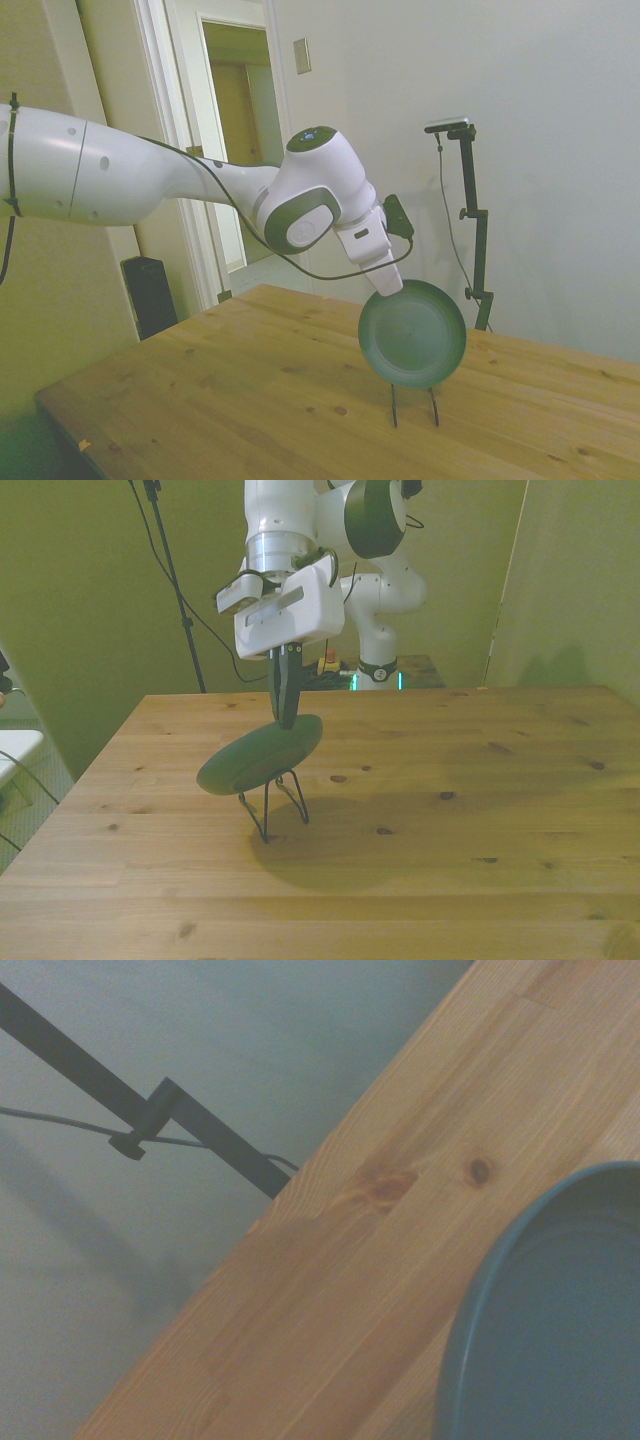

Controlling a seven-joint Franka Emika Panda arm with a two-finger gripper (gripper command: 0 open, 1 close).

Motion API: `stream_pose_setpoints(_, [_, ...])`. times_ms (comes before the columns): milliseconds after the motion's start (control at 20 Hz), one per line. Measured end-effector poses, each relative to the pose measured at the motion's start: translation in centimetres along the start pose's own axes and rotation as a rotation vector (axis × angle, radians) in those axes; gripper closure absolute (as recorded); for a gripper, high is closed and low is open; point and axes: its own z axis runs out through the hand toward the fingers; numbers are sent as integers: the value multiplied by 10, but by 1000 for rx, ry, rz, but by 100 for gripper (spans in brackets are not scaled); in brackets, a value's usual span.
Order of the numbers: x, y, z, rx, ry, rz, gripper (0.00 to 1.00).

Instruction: Load the plate

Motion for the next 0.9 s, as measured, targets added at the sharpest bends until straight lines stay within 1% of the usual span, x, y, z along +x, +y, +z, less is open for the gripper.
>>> stream_pose_setpoints(350, [13, 7, 5, 6, 8, 4, 100])
stream_pose_setpoints(600, [8, 6, 12, 38, -17, 0, 100])
stream_pose_setpoints(900, [2, 6, 14, 64, -63, 1, 100])
